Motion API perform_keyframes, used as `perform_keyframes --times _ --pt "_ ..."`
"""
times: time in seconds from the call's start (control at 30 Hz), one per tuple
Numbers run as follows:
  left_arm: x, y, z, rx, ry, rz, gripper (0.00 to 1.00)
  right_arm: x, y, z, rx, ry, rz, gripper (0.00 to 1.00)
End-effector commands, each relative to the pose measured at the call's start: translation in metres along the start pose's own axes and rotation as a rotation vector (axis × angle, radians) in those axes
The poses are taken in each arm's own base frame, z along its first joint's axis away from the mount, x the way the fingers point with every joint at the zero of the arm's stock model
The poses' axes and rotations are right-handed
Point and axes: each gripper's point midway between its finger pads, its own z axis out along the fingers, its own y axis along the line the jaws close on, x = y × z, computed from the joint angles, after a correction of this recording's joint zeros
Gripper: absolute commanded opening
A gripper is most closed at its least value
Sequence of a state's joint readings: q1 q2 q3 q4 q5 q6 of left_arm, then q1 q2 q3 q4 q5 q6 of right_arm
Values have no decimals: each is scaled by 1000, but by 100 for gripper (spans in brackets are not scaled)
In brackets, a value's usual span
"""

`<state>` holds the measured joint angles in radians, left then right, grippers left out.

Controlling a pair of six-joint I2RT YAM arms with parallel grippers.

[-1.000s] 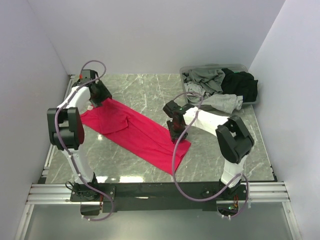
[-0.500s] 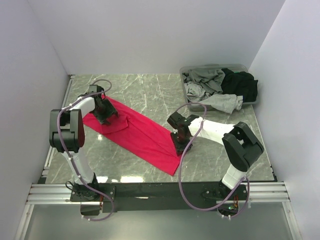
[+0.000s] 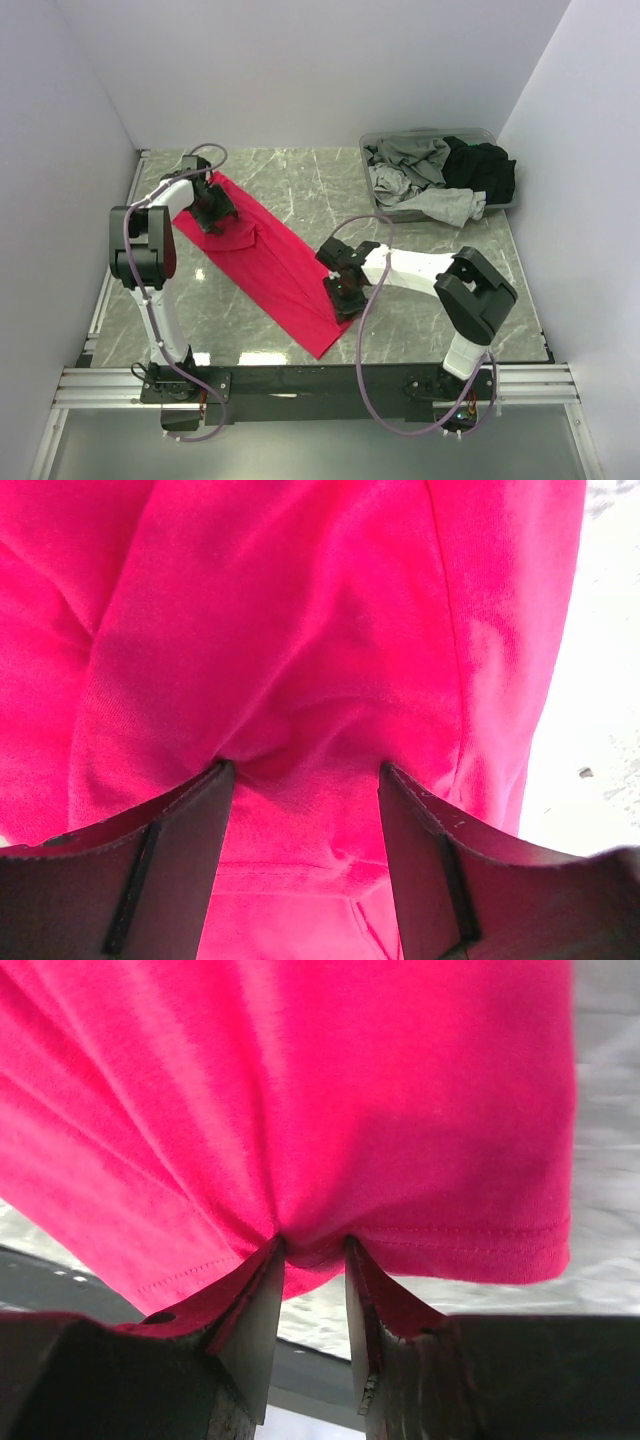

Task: Fold and stack the t-shirts
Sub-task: Fold the tshirt

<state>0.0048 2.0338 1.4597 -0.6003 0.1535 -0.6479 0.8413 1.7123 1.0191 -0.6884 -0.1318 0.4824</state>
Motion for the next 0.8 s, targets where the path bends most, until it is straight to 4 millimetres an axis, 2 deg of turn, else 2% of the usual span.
perform_keyframes --times 0.0,0.23,0.33,0.37,0.4,0.43,0.47,0.6,0.7,0.77 --pt "-4 18 29 -69 12 80 67 5 21 18 -24 33 -4 38" --pt "-18 12 35 -59 -3 163 67 10 58 25 -48 69 -73 37" --pt "-20 11 30 -59 -13 166 67 4 62 19 -29 54 -98 37" --pt "-21 10 24 -58 -25 161 67 -4 67 12 -34 32 -116 37" --pt "-21 13 21 -68 -30 155 67 -5 63 6 -10 29 -122 37" --pt "-24 12 11 -80 -50 144 67 -14 67 -3 -12 1 -140 37" --pt "-22 17 12 -99 -48 142 67 -16 66 -9 -3 -6 -151 37" --pt "-37 7 -26 -89 -142 111 68 -24 59 -33 37 -41 -185 37" --pt "-40 -7 -40 -99 -175 143 69 -28 52 -34 53 -62 -202 37" --pt "-35 -10 -37 -97 -146 145 69 -28 45 -28 65 -58 -211 37"
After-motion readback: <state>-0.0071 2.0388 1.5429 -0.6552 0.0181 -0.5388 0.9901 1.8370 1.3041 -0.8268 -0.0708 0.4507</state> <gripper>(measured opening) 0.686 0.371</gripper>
